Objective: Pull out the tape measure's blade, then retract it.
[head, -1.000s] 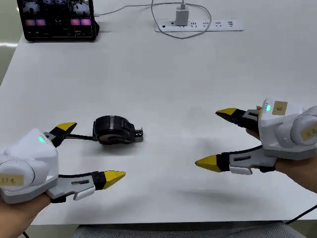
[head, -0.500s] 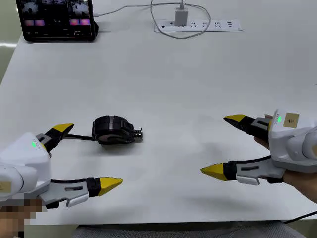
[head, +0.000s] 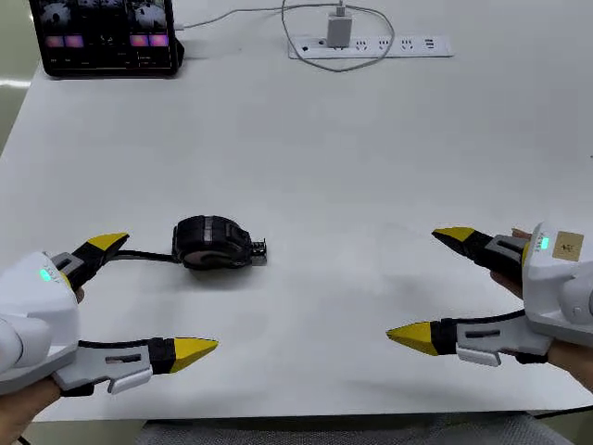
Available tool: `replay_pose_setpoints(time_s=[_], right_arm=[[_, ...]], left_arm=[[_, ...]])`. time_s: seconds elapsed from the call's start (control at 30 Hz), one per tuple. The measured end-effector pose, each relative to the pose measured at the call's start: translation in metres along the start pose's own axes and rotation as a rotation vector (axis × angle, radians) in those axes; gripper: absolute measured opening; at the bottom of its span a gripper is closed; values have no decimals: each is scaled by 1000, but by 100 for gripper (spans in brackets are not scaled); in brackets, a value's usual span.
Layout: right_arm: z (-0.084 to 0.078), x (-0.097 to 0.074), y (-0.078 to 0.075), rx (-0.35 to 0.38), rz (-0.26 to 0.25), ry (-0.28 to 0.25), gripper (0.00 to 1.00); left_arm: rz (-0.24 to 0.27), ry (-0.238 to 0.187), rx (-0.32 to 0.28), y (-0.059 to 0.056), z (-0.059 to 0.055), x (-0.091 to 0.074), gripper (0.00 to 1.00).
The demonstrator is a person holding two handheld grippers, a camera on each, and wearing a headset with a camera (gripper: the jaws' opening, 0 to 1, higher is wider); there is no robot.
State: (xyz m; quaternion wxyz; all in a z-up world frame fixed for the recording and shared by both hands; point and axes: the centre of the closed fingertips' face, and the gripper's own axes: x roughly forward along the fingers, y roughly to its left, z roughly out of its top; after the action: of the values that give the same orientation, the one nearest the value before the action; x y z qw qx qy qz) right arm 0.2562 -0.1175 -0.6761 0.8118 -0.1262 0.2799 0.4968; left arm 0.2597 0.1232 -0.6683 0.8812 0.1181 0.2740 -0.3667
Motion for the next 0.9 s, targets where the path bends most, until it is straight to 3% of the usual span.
replay_pose_setpoints(time_s=[0.6,0.9], right_arm=[[-15,-22,-4,-35,1,50,90],[-17,-24,-4,-34,5,60,92]], left_arm=[[-16,6,-12,-2,-4,-9,99],[-21,19,-3,-1,-6,-15,99]])
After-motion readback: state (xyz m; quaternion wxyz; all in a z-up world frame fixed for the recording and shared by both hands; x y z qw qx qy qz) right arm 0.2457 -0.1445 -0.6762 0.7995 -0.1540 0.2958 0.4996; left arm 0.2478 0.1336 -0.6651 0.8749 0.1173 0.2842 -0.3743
